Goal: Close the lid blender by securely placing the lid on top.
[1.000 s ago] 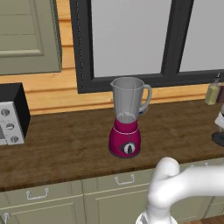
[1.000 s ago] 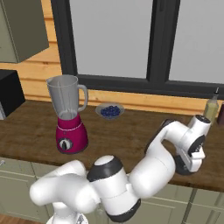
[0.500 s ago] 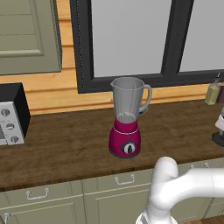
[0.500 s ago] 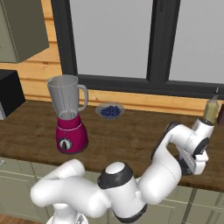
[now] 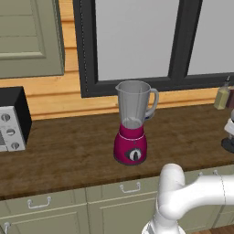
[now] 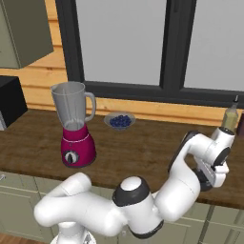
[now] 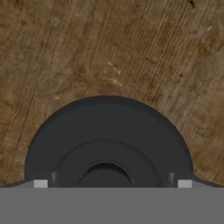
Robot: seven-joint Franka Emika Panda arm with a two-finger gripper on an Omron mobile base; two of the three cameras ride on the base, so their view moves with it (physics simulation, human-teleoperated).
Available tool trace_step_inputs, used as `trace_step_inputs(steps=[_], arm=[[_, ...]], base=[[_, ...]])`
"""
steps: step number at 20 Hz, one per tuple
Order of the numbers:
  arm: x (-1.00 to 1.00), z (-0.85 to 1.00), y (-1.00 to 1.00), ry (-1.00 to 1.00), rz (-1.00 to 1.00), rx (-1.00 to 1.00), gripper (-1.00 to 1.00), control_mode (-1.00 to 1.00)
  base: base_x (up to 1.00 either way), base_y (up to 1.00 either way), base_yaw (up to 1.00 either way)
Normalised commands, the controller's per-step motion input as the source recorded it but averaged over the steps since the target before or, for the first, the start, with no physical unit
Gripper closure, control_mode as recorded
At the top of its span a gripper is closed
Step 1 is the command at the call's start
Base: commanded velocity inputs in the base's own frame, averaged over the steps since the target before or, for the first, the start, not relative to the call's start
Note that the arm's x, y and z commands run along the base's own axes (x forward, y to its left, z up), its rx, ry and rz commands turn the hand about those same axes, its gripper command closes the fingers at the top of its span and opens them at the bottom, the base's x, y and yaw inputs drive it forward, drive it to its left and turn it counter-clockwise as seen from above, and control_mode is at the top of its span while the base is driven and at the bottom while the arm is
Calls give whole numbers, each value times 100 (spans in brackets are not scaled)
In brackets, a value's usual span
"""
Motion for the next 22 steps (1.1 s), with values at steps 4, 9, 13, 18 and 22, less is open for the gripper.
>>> trace_step_inputs(steps=[4,9,13,18,22], arm=[[8,-37,0,0,0,0,-100,-100],[1,-33,1,0,0,0,-100,-100],[0,-39,25,8,2,0,-100,-100],[0,0,1,0,1,0,-100,-100],[0,0,6,0,0,0,-100,-100]], base=[[0,0,0],[0,0,0],[0,0,0],[0,0,0],[0,0,0]])
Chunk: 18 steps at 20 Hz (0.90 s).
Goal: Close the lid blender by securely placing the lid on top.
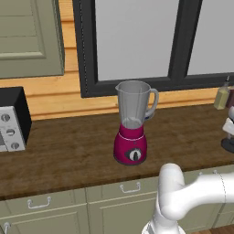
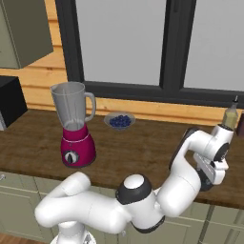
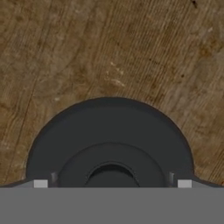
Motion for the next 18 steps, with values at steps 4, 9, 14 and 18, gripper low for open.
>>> trace_step_inputs(steps=[4,9,14,18], arm=[[-13,-15,29,1,1,0,-100,-100],[-11,-39,43,4,4,0,100,-100],[0,-13,2,0,1,0,100,-100],[0,0,0,0,0,0,100,-100]], base=[[0,0,0],[0,0,0],[0,0,0],[0,0,0]])
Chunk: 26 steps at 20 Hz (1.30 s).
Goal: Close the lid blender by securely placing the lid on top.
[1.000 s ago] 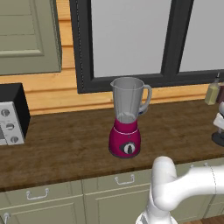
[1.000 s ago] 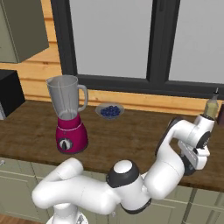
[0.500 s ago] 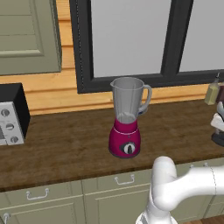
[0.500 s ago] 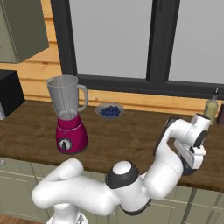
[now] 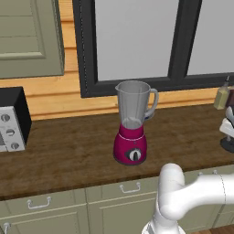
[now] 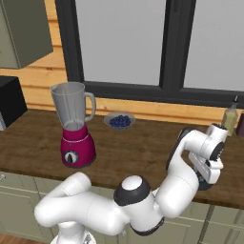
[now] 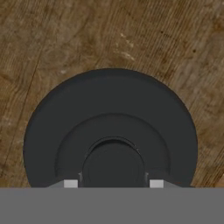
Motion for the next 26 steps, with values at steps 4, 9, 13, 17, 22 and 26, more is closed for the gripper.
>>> trace_step_inputs(steps=[4,9,13,17,22,26], arm=[[0,0,0,0,0,0,100,-100],[-4,14,2,-5,0,0,100,-100],[-17,80,23,-26,0,0,100,-100],[-7,100,54,-29,0,-1,100,-100],[7,100,97,-20,-1,-9,100,-100],[9,100,100,-13,-1,-15,100,-100]], base=[[0,0,0],[0,0,0],[0,0,0],[0,0,0],[0,0,0],[0,0,0]])
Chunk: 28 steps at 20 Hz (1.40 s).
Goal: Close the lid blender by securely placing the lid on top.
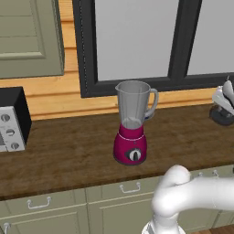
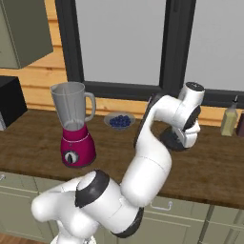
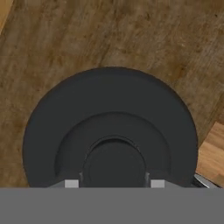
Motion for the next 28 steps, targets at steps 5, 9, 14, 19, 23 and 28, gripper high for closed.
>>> trace_step_inputs(steps=[5,9,14,19,23,28], arm=[[19,100,100,-8,0,-15,100,-100],[37,100,100,-4,-1,-12,100,-100],[48,100,100,0,-3,-15,100,-100],[31,100,95,0,-1,-12,100,-100],[5,100,81,0,0,-1,100,-100],[5,84,86,0,0,9,100,-100]], base=[[0,0,0],[0,0,0],[0,0,0],[0,0,0],[0,0,0],[0,0,0]])
